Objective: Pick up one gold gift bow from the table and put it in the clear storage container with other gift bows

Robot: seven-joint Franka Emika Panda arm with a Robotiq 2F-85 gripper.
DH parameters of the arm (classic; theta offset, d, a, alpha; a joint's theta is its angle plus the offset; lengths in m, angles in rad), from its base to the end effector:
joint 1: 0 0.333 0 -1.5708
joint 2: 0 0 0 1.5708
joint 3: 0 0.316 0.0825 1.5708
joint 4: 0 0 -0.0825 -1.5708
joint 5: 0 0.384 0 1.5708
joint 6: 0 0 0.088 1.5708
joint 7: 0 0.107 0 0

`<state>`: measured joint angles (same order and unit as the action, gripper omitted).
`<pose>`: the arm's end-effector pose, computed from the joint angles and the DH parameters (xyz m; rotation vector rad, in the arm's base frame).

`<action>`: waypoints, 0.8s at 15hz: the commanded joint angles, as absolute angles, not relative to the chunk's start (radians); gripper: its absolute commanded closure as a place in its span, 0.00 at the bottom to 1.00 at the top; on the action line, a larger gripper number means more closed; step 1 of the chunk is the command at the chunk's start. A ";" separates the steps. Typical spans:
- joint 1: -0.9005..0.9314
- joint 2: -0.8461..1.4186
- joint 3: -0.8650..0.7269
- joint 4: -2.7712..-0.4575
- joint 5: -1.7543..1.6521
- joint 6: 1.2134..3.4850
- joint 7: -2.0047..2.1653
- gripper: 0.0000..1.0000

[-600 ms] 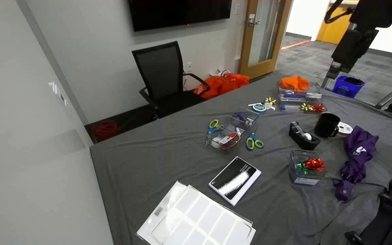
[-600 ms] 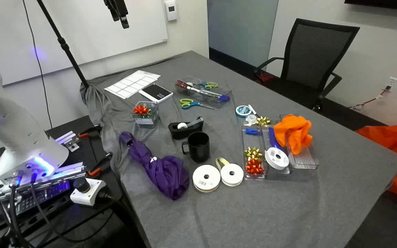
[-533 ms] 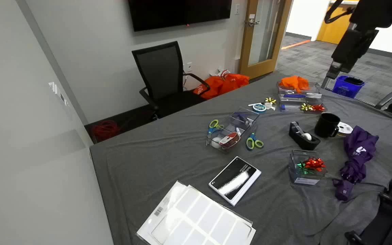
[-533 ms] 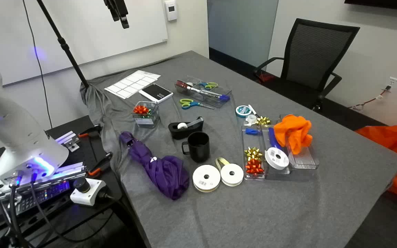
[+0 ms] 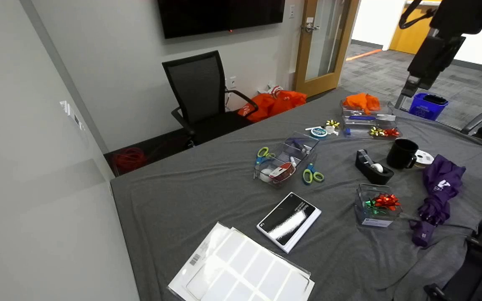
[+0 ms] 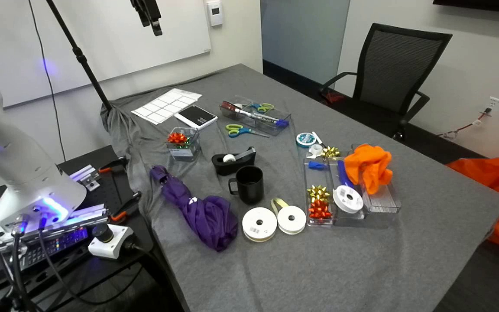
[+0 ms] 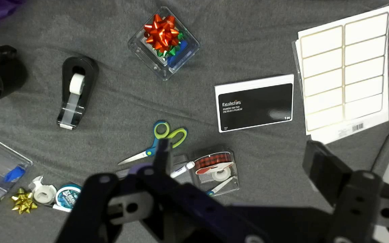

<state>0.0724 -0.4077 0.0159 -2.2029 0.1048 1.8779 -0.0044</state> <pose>0.4373 0.0474 0.5518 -3.0395 -0.0974 -0.1198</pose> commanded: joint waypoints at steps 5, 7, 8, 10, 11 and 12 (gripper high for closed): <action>0.064 -0.407 0.023 -2.201 0.108 1.876 -0.007 0.00; 0.056 -0.380 0.014 -2.167 0.130 1.870 0.022 0.00; 0.048 -0.364 0.009 -2.155 0.135 1.886 0.043 0.00; 0.028 -0.321 -0.003 -2.124 0.146 1.926 0.095 0.00; 0.018 -0.300 -0.006 -2.105 0.147 1.937 0.124 0.00; 0.007 -0.271 -0.010 -2.081 0.149 1.955 0.158 0.00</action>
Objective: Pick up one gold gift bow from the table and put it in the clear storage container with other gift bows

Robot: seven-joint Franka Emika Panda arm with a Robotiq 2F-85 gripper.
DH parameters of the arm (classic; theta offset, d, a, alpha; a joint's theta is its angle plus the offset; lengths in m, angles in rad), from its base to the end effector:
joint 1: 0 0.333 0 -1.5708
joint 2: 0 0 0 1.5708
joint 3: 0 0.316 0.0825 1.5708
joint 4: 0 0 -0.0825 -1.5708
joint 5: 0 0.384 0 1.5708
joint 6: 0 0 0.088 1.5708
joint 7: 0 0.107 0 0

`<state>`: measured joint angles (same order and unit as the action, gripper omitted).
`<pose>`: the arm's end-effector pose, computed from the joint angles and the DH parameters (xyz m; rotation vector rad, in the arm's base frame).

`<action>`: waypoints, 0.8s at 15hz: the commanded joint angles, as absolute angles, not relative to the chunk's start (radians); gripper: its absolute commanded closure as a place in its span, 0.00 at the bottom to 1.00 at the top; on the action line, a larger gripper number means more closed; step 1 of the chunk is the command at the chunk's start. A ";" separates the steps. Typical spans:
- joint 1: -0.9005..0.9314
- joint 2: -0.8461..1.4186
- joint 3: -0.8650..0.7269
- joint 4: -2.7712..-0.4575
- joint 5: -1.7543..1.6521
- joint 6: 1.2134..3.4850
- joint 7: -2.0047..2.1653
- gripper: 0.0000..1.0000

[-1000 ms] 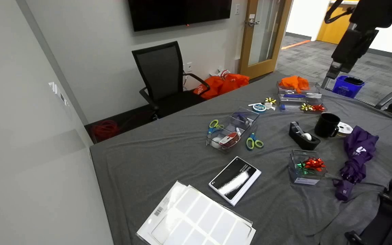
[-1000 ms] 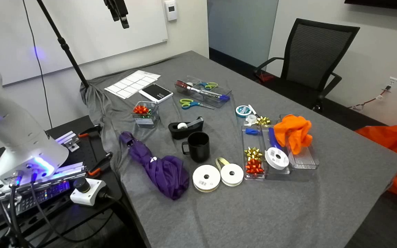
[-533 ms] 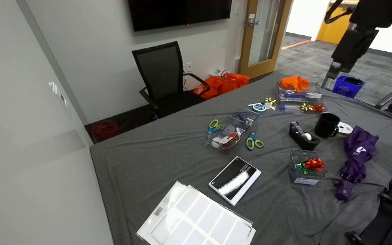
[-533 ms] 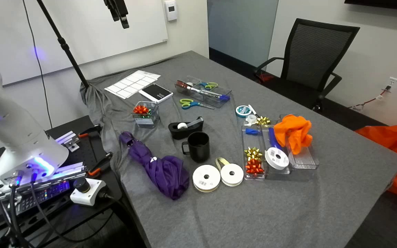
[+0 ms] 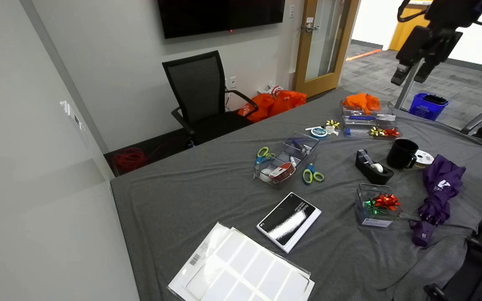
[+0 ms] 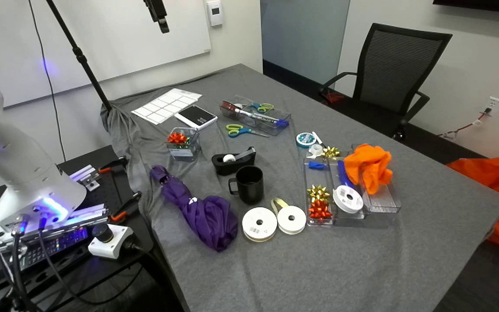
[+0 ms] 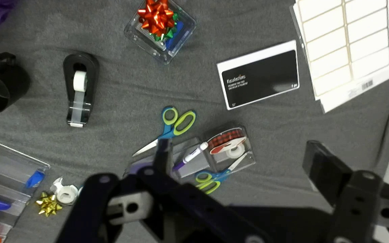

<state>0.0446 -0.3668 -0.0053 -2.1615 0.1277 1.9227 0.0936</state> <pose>0.4568 0.0266 0.5584 -3.0006 0.1358 -0.1795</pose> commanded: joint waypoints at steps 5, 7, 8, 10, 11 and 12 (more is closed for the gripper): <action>-0.035 -0.136 -0.013 -1.966 0.116 2.065 0.320 0.00; -0.042 -0.082 -0.004 -1.926 0.063 2.130 0.394 0.00; -0.044 -0.053 -0.004 -1.902 0.024 2.149 0.431 0.00; -0.030 -0.093 -0.016 -1.942 0.031 2.138 0.413 0.00; -0.029 -0.075 -0.017 -1.929 0.021 2.143 0.428 0.00; -0.028 -0.070 -0.017 -1.929 0.021 2.143 0.427 0.00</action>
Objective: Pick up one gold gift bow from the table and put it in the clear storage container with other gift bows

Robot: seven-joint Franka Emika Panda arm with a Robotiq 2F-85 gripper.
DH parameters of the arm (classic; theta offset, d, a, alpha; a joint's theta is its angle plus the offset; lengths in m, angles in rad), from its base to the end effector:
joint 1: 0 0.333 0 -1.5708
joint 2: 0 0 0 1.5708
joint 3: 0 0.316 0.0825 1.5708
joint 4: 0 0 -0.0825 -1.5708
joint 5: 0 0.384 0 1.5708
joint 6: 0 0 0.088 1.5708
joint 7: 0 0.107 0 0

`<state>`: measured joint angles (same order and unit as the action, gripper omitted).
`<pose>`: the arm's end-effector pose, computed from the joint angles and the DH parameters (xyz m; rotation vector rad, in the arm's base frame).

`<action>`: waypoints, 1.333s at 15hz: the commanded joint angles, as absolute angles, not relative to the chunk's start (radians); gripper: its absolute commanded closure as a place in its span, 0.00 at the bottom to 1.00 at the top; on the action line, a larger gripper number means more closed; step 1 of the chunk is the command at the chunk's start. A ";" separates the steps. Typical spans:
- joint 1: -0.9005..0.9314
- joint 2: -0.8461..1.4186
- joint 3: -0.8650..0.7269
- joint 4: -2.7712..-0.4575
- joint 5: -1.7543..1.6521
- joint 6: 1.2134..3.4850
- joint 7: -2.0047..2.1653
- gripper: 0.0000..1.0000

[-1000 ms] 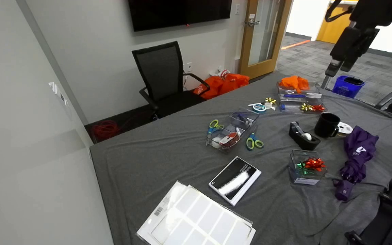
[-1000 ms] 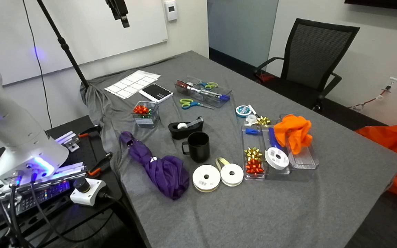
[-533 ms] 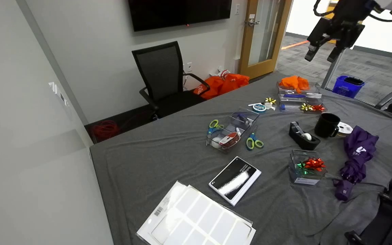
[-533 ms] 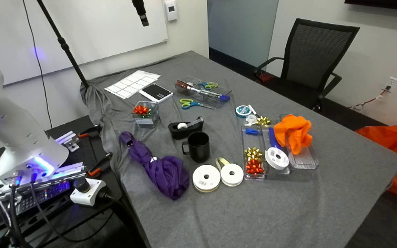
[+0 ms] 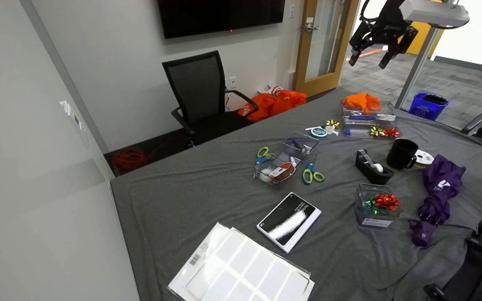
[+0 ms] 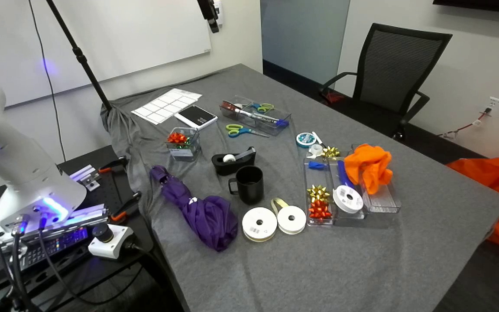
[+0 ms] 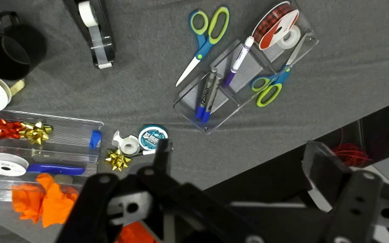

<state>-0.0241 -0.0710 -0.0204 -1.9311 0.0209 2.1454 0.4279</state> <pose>0.5655 -0.0246 0.5457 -2.9506 0.7242 -0.4224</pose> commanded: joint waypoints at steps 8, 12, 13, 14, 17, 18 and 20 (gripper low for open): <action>-0.041 -0.069 -0.032 -1.927 0.035 2.131 0.413 0.00; -0.083 -0.029 -0.091 -1.910 0.059 2.126 0.364 0.00; -0.094 -0.014 -0.107 -1.899 0.061 2.124 0.347 0.00; -0.106 0.005 -0.121 -1.889 0.060 2.126 0.334 0.00; -0.133 0.059 -0.152 -1.855 0.041 2.119 0.323 0.00; -0.140 0.081 -0.159 -1.840 0.037 2.118 0.317 0.00; -0.149 0.119 -0.170 -1.812 0.028 2.120 0.299 0.00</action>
<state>-0.1309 0.0485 -0.1621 -1.8827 0.0329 2.1400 0.3359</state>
